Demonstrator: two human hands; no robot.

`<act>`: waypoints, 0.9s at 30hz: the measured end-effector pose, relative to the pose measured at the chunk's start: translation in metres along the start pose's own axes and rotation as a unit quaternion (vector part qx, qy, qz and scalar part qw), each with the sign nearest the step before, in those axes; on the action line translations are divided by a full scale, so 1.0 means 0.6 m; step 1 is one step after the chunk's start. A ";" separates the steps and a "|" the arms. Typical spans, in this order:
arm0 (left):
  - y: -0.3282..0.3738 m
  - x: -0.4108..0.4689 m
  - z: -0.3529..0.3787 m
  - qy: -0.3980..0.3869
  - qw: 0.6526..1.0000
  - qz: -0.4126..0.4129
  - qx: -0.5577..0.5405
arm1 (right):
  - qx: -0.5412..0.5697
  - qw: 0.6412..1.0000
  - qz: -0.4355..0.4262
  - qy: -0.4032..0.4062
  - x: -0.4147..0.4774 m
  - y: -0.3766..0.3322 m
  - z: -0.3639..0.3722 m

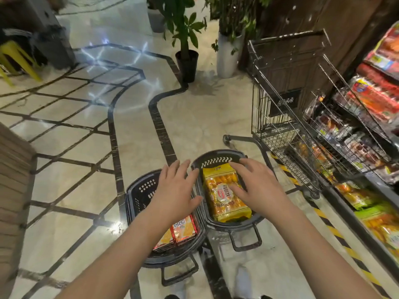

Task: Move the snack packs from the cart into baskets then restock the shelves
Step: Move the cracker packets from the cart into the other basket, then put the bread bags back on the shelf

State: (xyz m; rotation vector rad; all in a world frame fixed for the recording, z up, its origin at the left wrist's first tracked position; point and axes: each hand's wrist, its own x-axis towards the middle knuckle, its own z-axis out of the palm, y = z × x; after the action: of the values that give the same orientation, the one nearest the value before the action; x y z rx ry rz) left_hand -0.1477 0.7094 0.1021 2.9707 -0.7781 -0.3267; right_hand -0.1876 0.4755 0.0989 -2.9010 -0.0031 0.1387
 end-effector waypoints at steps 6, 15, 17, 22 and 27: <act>0.125 0.028 0.009 0.009 0.999 -0.037 0.005 | 0.031 0.999 -0.027 -0.009 -0.030 0.121 -0.015; 0.339 0.087 0.020 -0.016 0.993 -0.120 0.009 | 0.024 0.995 -0.085 -0.047 -0.059 0.327 -0.079; 0.357 0.090 0.019 -0.008 0.991 -0.134 0.007 | 0.024 0.993 -0.105 -0.055 -0.044 0.344 -0.084; 0.356 0.091 0.028 -0.008 0.984 -0.180 -0.005 | 0.021 0.985 -0.153 -0.079 0.011 0.351 -0.073; 0.340 0.113 0.058 -0.012 0.975 -0.216 -0.047 | -0.019 0.976 -0.189 -0.110 0.076 0.341 -0.063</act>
State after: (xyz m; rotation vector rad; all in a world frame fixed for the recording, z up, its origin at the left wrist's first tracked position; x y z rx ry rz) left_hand -0.1950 0.4985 0.0765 3.0225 -0.1010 -0.4026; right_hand -0.1408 0.2683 0.0829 -2.8415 -0.5975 0.3922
